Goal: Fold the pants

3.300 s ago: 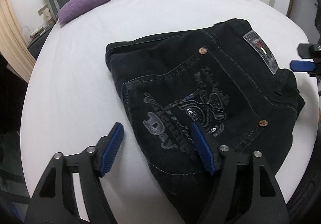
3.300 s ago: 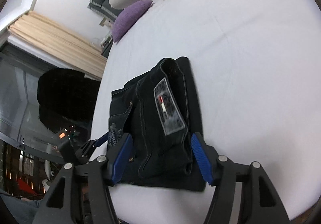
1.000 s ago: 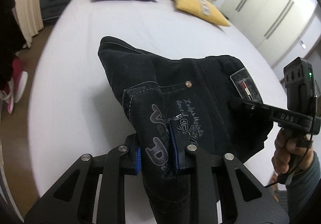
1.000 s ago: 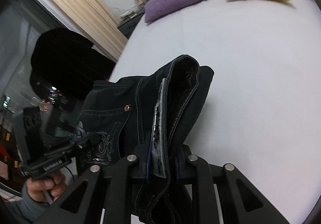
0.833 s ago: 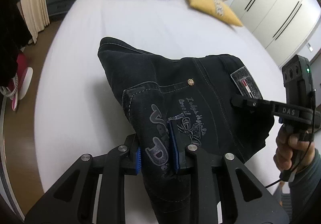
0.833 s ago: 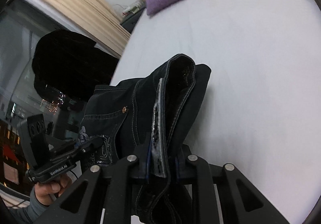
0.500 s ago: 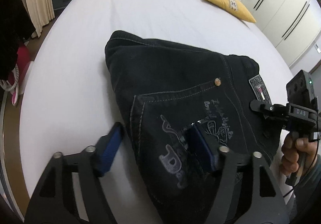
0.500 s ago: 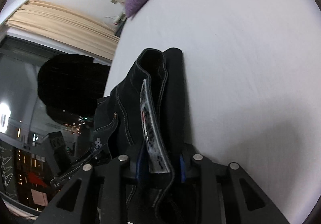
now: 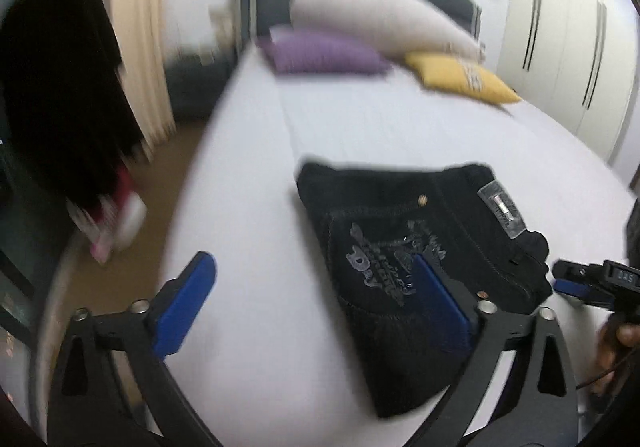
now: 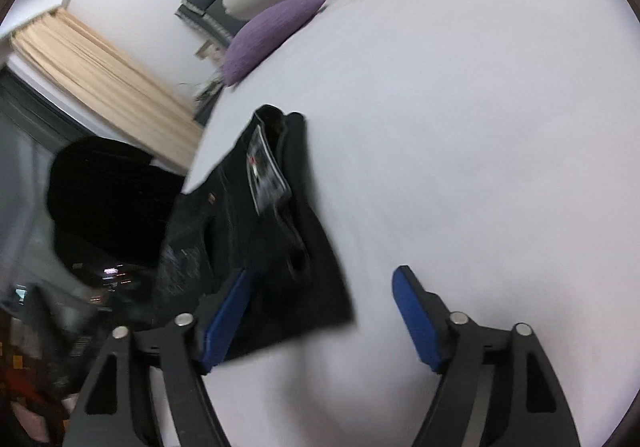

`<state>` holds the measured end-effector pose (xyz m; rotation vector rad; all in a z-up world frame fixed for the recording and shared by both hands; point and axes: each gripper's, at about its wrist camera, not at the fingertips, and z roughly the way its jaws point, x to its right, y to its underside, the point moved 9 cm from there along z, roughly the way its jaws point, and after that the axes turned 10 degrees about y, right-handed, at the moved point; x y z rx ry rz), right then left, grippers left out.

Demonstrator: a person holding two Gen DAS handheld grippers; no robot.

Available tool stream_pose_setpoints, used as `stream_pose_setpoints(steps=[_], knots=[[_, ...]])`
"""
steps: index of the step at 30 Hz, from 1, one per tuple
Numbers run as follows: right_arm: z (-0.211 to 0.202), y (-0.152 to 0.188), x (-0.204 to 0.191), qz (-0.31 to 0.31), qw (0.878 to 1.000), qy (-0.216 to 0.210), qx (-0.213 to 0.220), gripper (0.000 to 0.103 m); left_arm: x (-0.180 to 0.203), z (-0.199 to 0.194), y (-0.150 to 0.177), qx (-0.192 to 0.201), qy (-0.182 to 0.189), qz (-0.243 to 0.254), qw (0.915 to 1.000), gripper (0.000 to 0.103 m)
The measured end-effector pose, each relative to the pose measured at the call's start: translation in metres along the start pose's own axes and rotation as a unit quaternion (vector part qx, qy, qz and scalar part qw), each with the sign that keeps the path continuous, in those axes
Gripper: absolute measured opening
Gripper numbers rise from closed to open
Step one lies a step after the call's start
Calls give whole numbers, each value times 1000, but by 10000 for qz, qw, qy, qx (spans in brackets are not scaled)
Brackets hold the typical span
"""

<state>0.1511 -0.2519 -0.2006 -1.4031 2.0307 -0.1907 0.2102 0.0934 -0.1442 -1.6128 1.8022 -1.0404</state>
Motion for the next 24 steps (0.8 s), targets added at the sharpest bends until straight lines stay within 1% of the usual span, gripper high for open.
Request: stream_pose_setpoints(steps=[2, 3, 4, 5, 6, 7, 8, 9, 10, 11, 12, 13, 14, 15, 17, 18, 19, 20, 21, 22, 23, 24], knots=[[-18, 9, 8, -114, 9988, 411, 241, 83, 22, -41, -10, 524, -240, 400, 9975, 103], [-32, 15, 7, -228, 9963, 684, 460, 83, 33, -65, -14, 758, -412, 665, 9941, 103], [-41, 14, 7, -289, 9947, 795, 580, 83, 46, -73, -23, 882, -531, 835, 9912, 103], [-55, 13, 6, -394, 9918, 936, 778, 83, 57, -93, -28, 1072, -646, 1053, 9865, 103], [-72, 10, 5, -537, 9868, 1108, 1050, 83, 66, -107, -32, 1212, -669, 1153, 9836, 103], [-87, 4, 5, -661, 9815, 1262, 1283, 83, 72, -133, -44, 1432, -648, 1201, 9802, 103], [-104, -2, 1, -833, 9736, 1402, 1596, 86, 79, -150, -49, 1608, -625, 1193, 9777, 103], [-126, -8, -10, -1018, 9625, 1509, 2010, 92, 83, -167, -57, 1828, -673, 1163, 9739, 103], [-151, -15, -20, -1145, 9476, 1647, 2485, 96, 86, -186, -65, 2046, -739, 1127, 9695, 103], [-167, -17, -25, -1197, 9372, 1732, 2779, 103, 89, -203, -72, 2191, -707, 1067, 9673, 103], [-196, -22, -34, -1287, 9167, 1842, 3303, 103, 92, -214, -77, 2239, -626, 1025, 9672, 103], [-214, -24, -44, -1375, 9014, 1895, 3642, 103, 93, -224, -84, 2245, -560, 965, 9681, 103], [-231, -26, -53, -1496, 8881, 1950, 3883, 103, 94, -233, -89, 2173, -551, 944, 9700, 103], [-246, -29, -62, -1582, 8790, 2053, 4001, 103, 95, -240, -92, 2116, -547, 958, 9711, 103], [-264, -33, -69, -1571, 8704, 2202, 4114, 103, 101, -253, -99, 2019, -492, 1007, 9730, 103], [-275, -33, -74, -1562, 8668, 2158, 4215, 103, 105, -258, -101, 1943, -380, 1018, 9749, 103], [-283, -30, -80, -1582, 8660, 2077, 4265, 103, 109, -259, -102, 1874, -269, 991, 9769, 103], [-288, -29, -84, -1612, 8686, 1968, 4252, 103, 112, -259, -102, 1799, -168, 959, 9789, 103], [-290, -29, -89, -1644, 8760, 1849, 4140, 103, 116, -259, -100, 1679, -44, 912, 9816, 103], [-291, -28, -91, -1664, 8803, 1798, 4063, 103, 116, -259, -98, 1595, 11, 867, 9834, 103], [-288, -28, -93, -1677, 8860, 1769, 3944, 103, 117, -256, -94, 1423, 74, 784, 9867, 103], [-285, -28, -93, -1658, 8908, 1818, 3821, 103, 117, -253, -90, 1283, 115, 709, 9891, 103]])
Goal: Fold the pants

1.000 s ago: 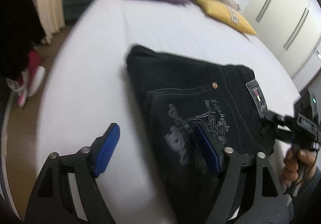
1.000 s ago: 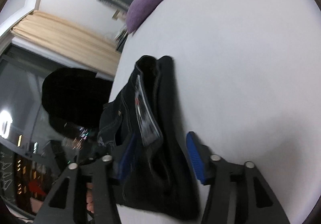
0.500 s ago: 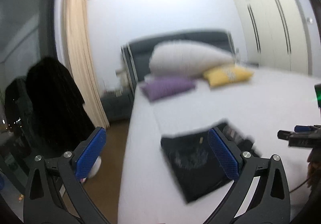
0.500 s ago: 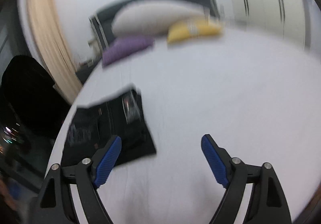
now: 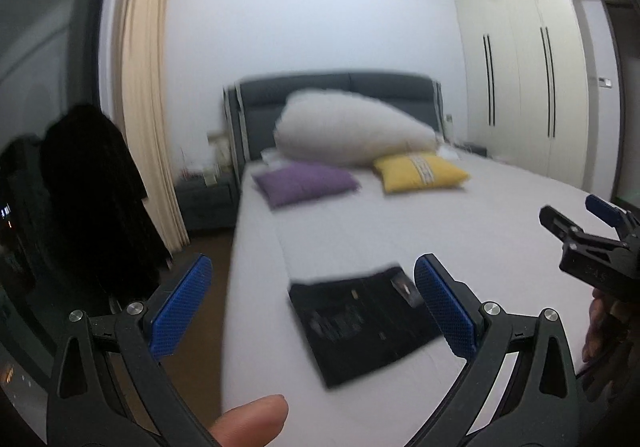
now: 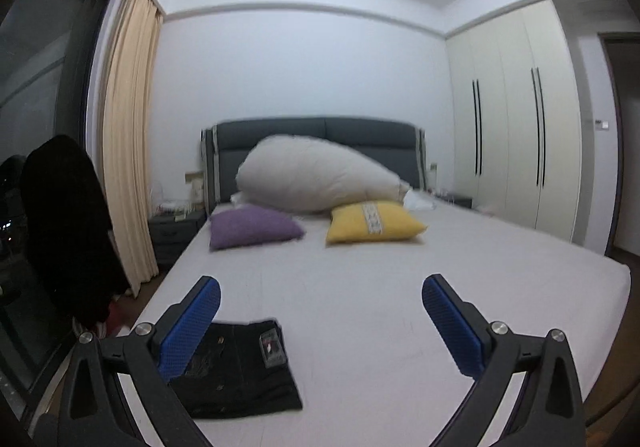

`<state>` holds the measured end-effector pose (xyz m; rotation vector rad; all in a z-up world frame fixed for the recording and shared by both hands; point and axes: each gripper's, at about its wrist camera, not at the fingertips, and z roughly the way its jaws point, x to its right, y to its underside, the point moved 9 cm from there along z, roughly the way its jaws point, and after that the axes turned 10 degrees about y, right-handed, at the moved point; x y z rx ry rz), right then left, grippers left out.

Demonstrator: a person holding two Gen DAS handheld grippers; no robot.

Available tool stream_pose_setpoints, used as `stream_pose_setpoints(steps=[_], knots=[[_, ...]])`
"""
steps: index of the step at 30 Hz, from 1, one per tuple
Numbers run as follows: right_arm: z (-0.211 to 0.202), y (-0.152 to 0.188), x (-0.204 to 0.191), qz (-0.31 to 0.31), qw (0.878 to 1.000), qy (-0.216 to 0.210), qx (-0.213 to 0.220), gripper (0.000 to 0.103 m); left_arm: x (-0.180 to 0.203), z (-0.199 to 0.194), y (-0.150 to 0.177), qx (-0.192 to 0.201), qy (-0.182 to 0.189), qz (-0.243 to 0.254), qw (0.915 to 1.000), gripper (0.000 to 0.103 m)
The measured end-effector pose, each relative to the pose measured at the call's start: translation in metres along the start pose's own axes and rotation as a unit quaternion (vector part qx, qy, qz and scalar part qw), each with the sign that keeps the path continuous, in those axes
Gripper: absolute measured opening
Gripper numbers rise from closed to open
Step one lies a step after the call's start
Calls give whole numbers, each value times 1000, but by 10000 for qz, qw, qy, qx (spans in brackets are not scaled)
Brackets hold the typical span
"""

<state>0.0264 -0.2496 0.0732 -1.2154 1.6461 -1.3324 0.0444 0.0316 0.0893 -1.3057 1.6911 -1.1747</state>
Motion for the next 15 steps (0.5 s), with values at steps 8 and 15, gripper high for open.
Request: stream_pose_setpoints(steps=[8, 15], knots=[[-10, 47, 6, 98, 9945, 218, -1022, 103, -15, 41, 87, -1513, -382, -762, 9848, 103], [-7, 85, -1, -90, 9858, 313, -1647, 103, -21, 73, 141, -2057, -423, -1068, 9719, 103]])
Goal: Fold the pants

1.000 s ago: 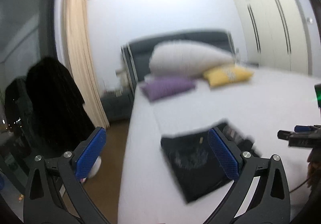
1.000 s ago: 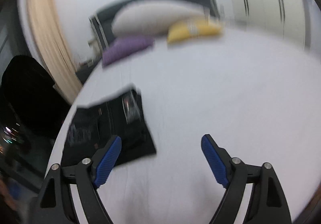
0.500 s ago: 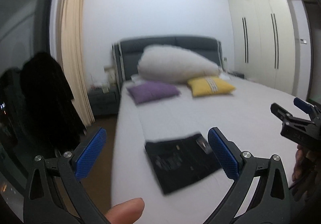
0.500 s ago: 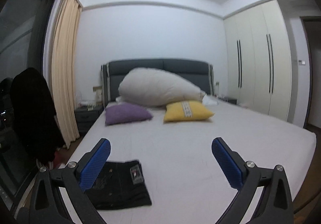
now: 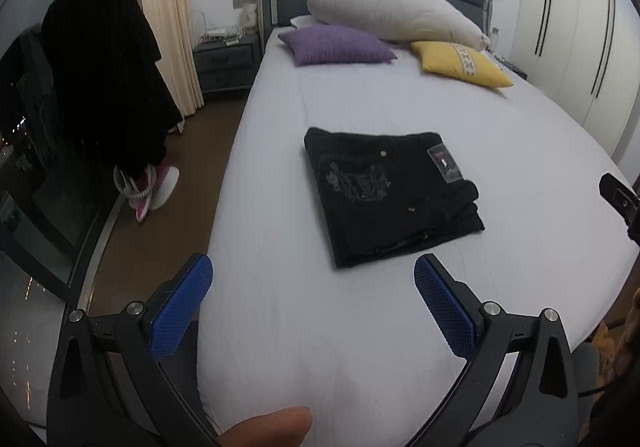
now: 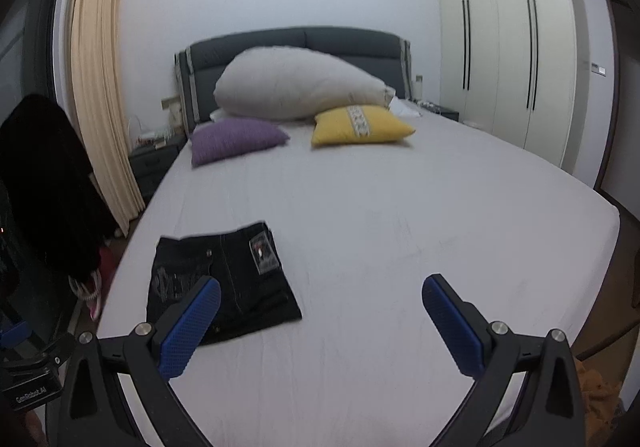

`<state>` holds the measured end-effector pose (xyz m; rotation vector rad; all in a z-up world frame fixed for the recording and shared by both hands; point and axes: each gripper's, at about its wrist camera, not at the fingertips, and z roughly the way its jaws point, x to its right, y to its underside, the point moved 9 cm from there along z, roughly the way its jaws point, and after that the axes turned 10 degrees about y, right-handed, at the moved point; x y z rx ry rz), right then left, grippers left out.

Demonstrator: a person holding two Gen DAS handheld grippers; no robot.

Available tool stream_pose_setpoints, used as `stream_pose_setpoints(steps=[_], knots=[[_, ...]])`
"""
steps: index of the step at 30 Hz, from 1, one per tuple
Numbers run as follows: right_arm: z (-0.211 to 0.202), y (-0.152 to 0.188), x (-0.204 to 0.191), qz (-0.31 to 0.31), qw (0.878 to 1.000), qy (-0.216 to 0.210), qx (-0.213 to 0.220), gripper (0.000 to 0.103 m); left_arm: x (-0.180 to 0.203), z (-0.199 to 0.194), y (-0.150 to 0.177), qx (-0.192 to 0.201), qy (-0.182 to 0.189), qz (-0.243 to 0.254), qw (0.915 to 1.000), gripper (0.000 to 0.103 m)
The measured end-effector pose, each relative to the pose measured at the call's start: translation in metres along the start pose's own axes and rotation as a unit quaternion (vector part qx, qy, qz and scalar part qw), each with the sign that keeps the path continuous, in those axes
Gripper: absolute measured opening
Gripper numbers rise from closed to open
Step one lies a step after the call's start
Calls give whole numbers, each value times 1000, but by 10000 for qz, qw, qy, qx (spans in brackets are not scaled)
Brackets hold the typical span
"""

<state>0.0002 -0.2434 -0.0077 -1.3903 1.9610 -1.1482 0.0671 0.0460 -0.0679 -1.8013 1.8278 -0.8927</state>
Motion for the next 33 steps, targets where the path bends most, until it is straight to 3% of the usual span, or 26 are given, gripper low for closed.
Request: stream_pose_setpoints(steps=[15, 33], knots=[[2, 26, -47, -663, 9964, -310, -434, 103, -18, 32, 16, -339, 12, -231, 9992, 103], [6, 39, -60, -799, 9938, -406, -656, 103, -20, 42, 20, -441, 7, -265, 9987, 103]])
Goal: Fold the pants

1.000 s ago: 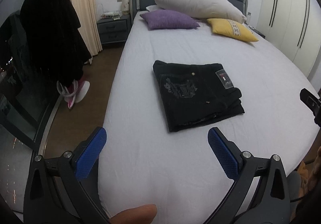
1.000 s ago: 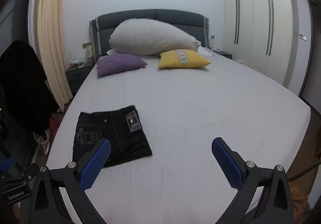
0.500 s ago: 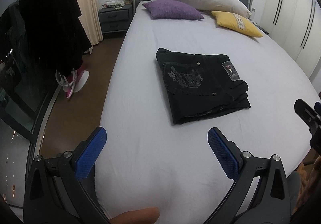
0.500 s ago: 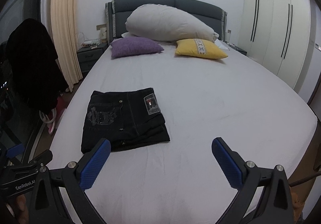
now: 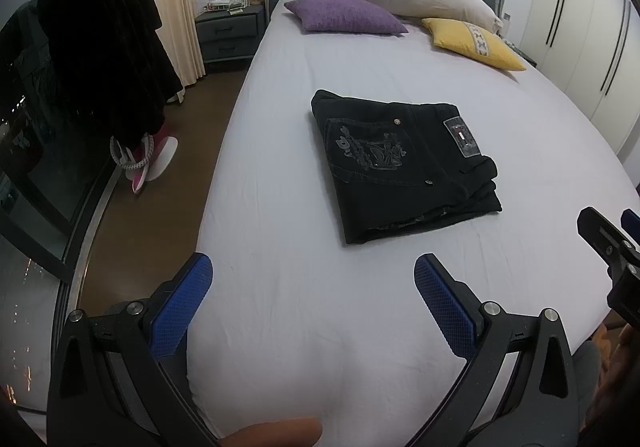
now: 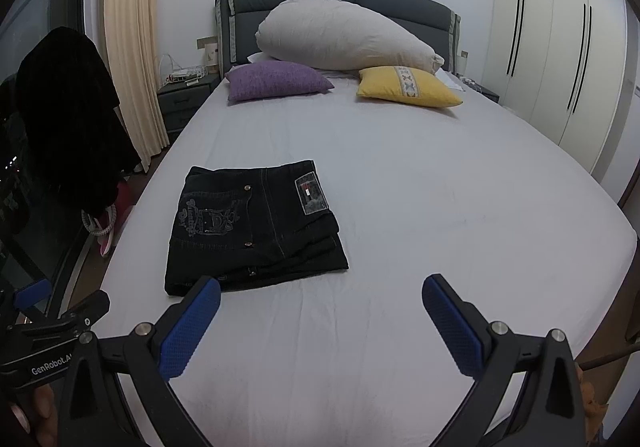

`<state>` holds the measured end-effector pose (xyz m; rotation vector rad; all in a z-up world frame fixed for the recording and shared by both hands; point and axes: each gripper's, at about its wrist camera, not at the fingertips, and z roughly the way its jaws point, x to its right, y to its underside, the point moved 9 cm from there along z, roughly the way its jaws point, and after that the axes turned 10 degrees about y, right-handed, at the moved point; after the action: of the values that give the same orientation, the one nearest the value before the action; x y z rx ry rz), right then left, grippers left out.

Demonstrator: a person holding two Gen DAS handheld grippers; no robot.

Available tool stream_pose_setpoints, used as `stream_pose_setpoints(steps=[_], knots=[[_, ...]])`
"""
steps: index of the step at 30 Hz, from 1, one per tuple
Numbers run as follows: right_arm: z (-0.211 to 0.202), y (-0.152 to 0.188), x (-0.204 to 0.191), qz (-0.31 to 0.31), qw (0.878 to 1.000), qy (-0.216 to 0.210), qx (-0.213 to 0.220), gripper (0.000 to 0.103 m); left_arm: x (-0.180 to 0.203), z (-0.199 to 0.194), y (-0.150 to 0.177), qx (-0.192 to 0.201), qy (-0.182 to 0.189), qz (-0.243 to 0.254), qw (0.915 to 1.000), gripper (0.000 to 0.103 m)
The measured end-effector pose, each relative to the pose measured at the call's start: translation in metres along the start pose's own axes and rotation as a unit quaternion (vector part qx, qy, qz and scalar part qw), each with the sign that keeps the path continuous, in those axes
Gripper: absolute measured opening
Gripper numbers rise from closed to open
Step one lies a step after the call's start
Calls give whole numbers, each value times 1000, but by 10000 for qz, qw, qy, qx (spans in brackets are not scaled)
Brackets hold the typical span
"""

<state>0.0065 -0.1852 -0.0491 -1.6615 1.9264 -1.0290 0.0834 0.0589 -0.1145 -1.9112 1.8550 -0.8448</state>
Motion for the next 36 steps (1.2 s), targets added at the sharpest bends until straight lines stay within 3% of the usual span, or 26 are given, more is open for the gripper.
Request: stream_pose_setpoints(steps=[36], knots=[[7, 15, -3, -15, 9998, -79, -200, 103, -3, 3, 5, -64, -12, 37, 10000, 103]])
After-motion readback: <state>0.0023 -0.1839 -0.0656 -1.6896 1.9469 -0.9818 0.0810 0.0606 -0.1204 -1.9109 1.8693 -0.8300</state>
